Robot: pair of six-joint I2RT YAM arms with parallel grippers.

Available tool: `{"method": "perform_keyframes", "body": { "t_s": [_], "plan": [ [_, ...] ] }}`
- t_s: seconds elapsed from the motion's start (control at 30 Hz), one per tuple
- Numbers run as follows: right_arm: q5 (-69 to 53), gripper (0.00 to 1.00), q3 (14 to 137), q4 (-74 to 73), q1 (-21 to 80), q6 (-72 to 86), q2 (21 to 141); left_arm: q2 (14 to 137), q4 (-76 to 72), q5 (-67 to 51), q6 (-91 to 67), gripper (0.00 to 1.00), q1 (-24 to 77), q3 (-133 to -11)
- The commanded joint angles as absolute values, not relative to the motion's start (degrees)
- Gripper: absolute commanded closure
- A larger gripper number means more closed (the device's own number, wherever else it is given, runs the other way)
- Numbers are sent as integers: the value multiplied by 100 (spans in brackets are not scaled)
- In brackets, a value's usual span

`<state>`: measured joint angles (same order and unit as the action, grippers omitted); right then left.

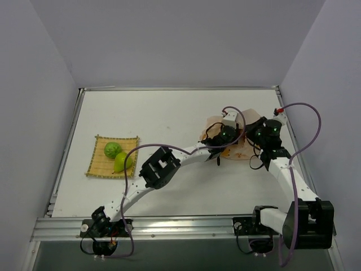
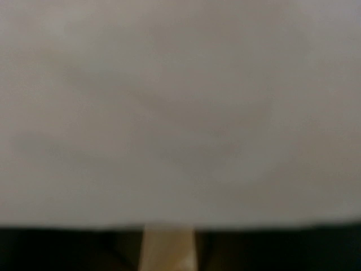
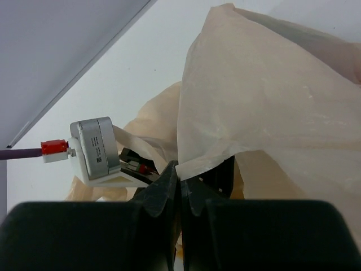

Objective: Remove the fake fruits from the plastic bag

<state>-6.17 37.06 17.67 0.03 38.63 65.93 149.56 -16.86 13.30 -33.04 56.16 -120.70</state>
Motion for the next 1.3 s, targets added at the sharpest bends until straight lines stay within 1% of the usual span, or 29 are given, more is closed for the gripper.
{"method": "perform_keyframes", "body": {
  "t_s": [0.0,0.03,0.1,0.13,0.2,0.23,0.3,0.4,0.47,0.6,0.67,0.7,0.73,0.77,0.8,0.87,0.9,0.93,0.97,1.0,1.03,1.07,1.1,1.13,1.17,1.2,1.23,1.27],
  "plan": [
    [-300,100,3639,1873,35,3920,6144,14810,-1872,1231,-3393,82,5528,-12393],
    [-160,100,3621,1829,35,3903,6022,14731,-1942,1222,-3393,88,5528,-12158],
    [-71,93,3577,1741,35,3885,5915,14354,-2239,1274,-3349,97,5520,-11788],
    [-44,81,3560,1714,-121,3867,5828,14222,-2363,1274,-3331,98,5520,-11377],
    [61,71,3498,1530,-141,3858,5740,13783,-2705,1266,-3270,98,5520,-10953],
    [175,62,3455,1503,-141,3789,5652,13642,-2820,1248,-3243,98,5520,-10551],
    [237,54,3393,1346,-149,3709,5616,13273,-3040,1213,-3173,98,5520,-10232],
    [159,50,3515,1152,-167,3481,5835,12947,-3207,1143,-3173,98,5520,-9722],
    [149,50,3664,1046,-167,3245,6151,12815,-3243,1099,-3182,98,5520,-9459],
    [578,49,4104,765,-167,2936,6888,12674,-3156,1072,-3225,98,5511,-9168],
    [781,42,4288,756,-167,2927,7162,12648,-3103,1002,-3269,98,5458,-9132],
    [904,36,4367,765,-167,2875,7442,12656,-3016,932,-3278,98,5423,-9175],
    [992,35,4507,765,-167,2891,7575,12682,-2945,810,-3252,96,5397,-9245],
    [1098,33,4570,773,-167,2926,7707,12700,-2849,791,-3217,91,5370,-9324],
    [1177,32,4623,817,-158,2935,7926,12744,-2604,774,-3165,75,5318,-9421],
    [1266,31,4806,896,-167,2944,8181,12849,-2426,730,-3042,55,5247,-9659],
    [1257,31,4877,896,-167,2953,8287,12893,-2200,738,-3015,47,5186,-9737],
    [1257,30,4921,940,-167,2936,8514,12946,-2023,756,-3015,36,5142,-9921],
    [1205,30,4957,984,-167,2927,8647,13042,-1917,738,-3023,31,5098,-9975],
    [1161,30,5053,976,-176,2918,8857,13104,-1803,660,-3032,27,5019,-10028],
    [1125,39,5036,1002,-176,2944,8877,13183,-1750,642,-3032,22,4984,-10098],
    [1125,50,4975,1202,-167,2988,8825,13210,-1662,624,-3024,22,4957,-10125],
    [1116,74,4748,1335,-158,3058,8615,13253,-1626,598,-2997,21,4896,-10142],
    [1081,84,4633,1475,-150,3059,8518,13263,-1582,580,-2988,22,4878,-10143],
    [1011,91,4545,1572,-149,3041,8430,13245,-1565,563,-2971,26,4852,-10064],
    [802,99,4500,1634,-149,3015,8368,13219,-1573,554,-2962,34,4834,-9985],
    [643,100,4500,1635,-149,2980,8376,13097,-1591,589,-2971,61,4790,-9880],
    [450,100,4500,1652,-89,2866,8411,13009,-1713,650,-2988,72,4773,-9548]
  ]
}}
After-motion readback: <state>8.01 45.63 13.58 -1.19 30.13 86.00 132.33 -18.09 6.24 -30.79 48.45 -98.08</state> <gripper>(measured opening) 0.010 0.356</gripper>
